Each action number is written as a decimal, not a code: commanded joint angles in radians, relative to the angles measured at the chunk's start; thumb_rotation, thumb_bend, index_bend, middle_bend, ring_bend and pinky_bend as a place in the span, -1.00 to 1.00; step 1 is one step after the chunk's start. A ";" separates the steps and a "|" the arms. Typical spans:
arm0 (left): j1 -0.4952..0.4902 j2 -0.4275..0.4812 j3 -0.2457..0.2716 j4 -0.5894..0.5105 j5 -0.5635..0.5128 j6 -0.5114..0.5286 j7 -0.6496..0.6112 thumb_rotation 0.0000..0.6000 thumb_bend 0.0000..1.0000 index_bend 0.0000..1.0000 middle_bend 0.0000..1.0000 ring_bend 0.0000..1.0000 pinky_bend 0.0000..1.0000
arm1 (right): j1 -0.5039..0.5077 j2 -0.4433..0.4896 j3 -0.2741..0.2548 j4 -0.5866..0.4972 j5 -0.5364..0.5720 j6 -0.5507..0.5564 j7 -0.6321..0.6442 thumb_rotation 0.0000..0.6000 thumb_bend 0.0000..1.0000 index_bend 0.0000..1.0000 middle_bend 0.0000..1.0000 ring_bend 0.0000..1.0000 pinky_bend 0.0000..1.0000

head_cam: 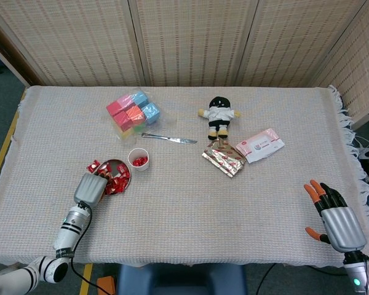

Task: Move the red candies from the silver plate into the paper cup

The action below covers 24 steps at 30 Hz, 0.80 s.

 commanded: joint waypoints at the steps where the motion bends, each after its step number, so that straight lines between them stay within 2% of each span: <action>1: -0.002 -0.009 -0.002 0.011 0.004 0.000 -0.001 1.00 -0.25 -0.11 -0.10 0.05 1.00 | 0.000 0.000 0.001 0.000 0.002 0.000 0.000 1.00 -1.00 -1.00 -1.00 -1.00 -0.73; 11: 0.000 -0.022 -0.011 0.031 0.019 0.017 -0.012 1.00 -0.20 0.17 0.18 0.19 1.00 | 0.001 0.000 0.002 0.000 0.004 -0.002 -0.002 1.00 -1.00 -1.00 -1.00 -1.00 -0.73; 24: 0.009 -0.004 -0.033 0.014 0.036 0.058 -0.052 1.00 -0.01 0.40 0.44 0.35 1.00 | -0.001 0.002 0.002 0.000 0.003 0.002 0.002 1.00 -1.00 -1.00 -1.00 -1.00 -0.73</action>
